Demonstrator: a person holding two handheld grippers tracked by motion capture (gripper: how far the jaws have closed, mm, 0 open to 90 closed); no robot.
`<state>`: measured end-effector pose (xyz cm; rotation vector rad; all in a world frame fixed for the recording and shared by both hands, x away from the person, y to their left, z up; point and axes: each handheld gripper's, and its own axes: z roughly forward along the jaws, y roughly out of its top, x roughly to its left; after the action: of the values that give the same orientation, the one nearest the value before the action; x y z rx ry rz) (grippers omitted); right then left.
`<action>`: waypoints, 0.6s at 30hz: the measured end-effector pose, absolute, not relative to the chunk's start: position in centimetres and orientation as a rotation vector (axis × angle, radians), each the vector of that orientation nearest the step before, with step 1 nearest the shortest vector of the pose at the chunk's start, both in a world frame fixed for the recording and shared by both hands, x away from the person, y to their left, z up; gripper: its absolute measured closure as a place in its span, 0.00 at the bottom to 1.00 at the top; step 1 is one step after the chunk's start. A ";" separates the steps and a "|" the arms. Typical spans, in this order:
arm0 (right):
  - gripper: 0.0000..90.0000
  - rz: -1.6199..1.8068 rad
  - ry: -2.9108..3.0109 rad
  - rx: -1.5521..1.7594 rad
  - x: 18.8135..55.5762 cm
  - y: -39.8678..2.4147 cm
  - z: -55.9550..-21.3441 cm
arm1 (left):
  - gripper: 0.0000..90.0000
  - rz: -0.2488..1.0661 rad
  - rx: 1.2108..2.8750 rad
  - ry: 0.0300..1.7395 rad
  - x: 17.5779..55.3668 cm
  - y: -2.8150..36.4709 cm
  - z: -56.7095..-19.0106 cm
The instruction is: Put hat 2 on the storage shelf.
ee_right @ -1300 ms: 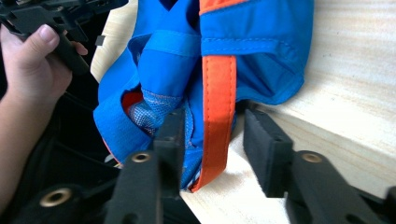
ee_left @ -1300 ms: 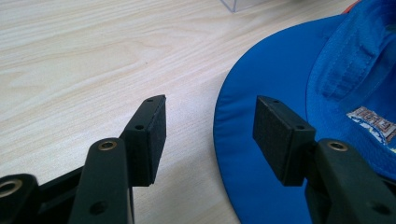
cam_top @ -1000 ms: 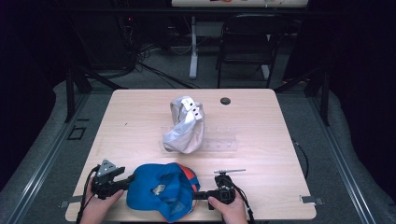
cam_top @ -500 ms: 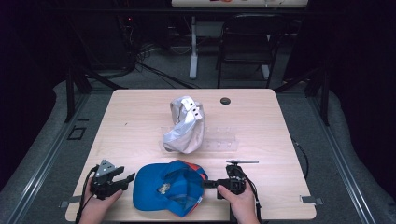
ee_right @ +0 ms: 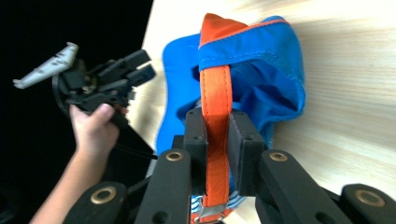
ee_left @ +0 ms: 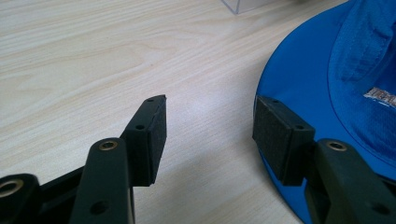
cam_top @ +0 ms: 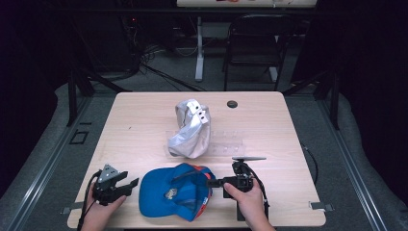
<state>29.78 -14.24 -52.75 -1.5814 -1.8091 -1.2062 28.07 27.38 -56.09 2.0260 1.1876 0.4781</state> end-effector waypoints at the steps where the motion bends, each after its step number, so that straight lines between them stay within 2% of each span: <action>1: 0.88 -1.221 -1.776 -1.567 30.0 -14.4 -52.4 | 0.50 0.480 2.027 1.187 28.1 27.4 -56.1; 18: 0.88 -1.311 -1.558 -1.443 31.2 -15.7 -49.0 | 0.51 0.484 2.022 1.187 28.1 27.5 -56.1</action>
<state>31.18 -15.66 -48.96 -1.4428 -1.5584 -1.3111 28.10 27.54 -56.14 2.0218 1.1873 0.4842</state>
